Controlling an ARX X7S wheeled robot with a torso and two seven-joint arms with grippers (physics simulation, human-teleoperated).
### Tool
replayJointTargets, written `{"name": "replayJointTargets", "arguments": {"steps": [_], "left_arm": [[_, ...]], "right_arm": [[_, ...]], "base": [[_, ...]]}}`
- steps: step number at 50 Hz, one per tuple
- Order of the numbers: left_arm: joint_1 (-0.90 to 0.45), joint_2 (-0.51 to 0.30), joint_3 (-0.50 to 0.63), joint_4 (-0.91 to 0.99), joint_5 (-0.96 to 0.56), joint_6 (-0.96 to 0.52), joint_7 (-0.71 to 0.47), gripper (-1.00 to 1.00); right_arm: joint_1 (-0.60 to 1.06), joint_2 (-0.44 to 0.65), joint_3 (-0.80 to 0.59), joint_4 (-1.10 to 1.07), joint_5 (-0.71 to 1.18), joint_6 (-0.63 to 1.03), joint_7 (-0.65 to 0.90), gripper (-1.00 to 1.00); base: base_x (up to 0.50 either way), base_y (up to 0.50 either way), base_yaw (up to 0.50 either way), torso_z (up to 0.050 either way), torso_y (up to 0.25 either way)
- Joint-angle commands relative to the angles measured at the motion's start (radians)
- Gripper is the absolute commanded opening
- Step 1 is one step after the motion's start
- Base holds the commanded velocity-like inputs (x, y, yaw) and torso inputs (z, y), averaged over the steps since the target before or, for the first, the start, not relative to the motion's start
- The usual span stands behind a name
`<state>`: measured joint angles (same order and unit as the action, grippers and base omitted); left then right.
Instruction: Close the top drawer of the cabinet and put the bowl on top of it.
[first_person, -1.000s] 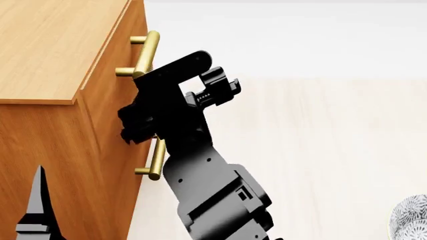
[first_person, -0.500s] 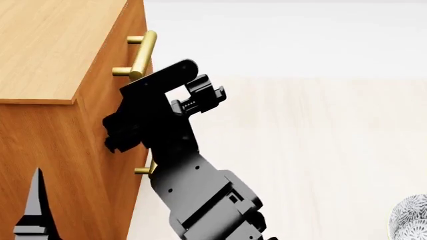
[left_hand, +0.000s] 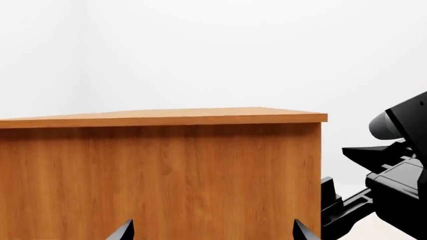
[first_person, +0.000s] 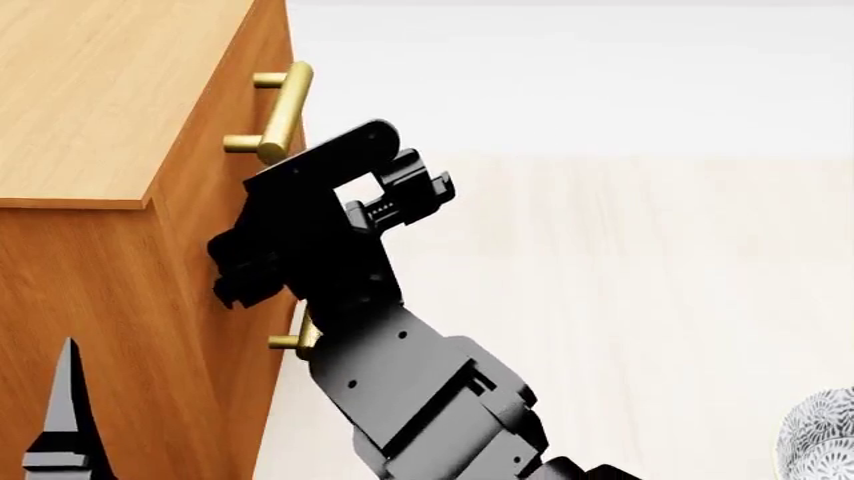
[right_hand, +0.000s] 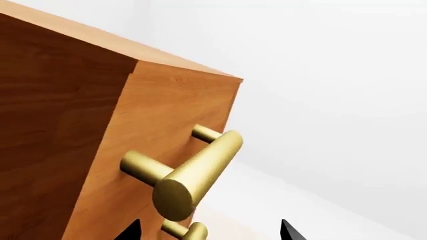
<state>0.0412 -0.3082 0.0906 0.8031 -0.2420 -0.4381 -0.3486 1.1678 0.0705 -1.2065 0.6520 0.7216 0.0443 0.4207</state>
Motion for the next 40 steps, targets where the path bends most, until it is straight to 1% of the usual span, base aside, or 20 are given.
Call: {"name": "replayJointTargets", "arguments": {"steps": [1,7,16,29,40], "left_arm": [[-0.006,-0.004,0.005,0.004,-0.006,-0.007,-0.008,1.00],[-0.005,-0.006,0.008,0.008,-0.008,-0.007,-0.012,1.00],[-0.007,-0.007,0.018,0.004,-0.007,-0.002,-0.016,1.00],[-0.008,-0.011,0.027,0.001,-0.010,0.006,-0.019,1.00],[-0.004,-0.014,0.031,-0.002,-0.016,0.017,-0.020,1.00]], "right_arm": [[0.023,0.078,-0.038,-0.089,0.037,0.030,0.040,1.00],[0.028,0.113,-0.034,-0.105,0.035,0.038,0.052,1.00],[0.054,0.208,-0.039,-0.217,0.034,0.096,0.095,1.00],[0.068,0.317,-0.031,-0.300,0.037,0.135,0.130,1.00],[0.123,0.498,-0.042,-0.537,0.051,0.273,0.209,1.00]], "base": [[0.00,0.00,0.00,0.000,0.000],[0.00,0.00,0.00,0.000,0.000],[0.00,0.00,0.00,0.000,0.000],[0.00,0.00,0.00,0.000,0.000],[0.00,0.00,0.00,0.000,0.000]]}}
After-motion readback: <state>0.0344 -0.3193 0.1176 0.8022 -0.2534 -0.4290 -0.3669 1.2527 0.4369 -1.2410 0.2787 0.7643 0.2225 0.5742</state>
